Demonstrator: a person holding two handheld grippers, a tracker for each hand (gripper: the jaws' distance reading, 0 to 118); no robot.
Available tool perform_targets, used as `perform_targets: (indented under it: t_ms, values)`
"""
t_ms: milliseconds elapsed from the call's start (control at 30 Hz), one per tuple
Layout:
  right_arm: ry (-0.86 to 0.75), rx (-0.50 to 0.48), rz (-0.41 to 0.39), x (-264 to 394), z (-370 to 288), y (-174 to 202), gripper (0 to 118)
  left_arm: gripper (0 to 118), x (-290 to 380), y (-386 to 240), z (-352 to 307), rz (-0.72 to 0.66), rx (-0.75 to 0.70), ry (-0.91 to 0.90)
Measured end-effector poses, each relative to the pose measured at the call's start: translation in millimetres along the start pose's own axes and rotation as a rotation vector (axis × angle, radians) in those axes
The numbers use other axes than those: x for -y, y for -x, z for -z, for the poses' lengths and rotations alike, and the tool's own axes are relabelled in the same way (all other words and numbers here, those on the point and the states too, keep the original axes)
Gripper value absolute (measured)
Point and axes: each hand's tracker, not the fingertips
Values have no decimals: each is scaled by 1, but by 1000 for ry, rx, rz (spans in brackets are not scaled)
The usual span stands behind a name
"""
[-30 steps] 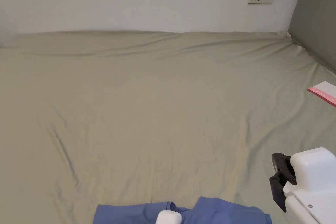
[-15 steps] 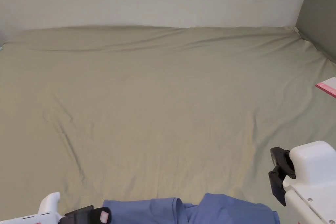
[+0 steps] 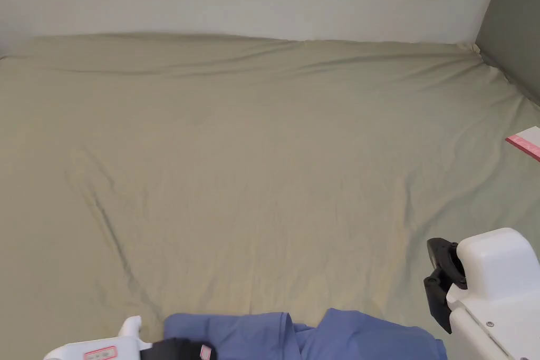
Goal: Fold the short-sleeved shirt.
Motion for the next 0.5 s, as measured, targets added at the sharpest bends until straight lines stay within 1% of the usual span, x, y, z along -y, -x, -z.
perform_targets:
  t_ms: [33, 100, 167, 233, 333, 433, 500]
  values:
    - [0, -1, 1, 0, 0, 0, 2, 12, -2, -5, -4, 72, -175, -3]
    - [-1, -1, -2, -2, 0, 2, 2, 12, -3, -23, -7, 135, -100, -26]
    - [-2, -1, -4, -2, -1, 3, 2, 12, -4, -44, -17, 298, -265, -46]
    - [-1, -3, -6, -2, 0, 4, 2, 12, -1, -57, -22, 401, -294, -56]
    - [1, -6, -10, -3, 1, 6, 2, 12, 4, -60, -34, 381, -245, -99]
    - [-3, -12, -13, -5, 1, 10, 2, 12, -1, -56, -53, 341, -264, -157]
    - [-6, -15, -18, -6, 1, 11, 2, 12, -5, -52, -70, 322, -304, -201]
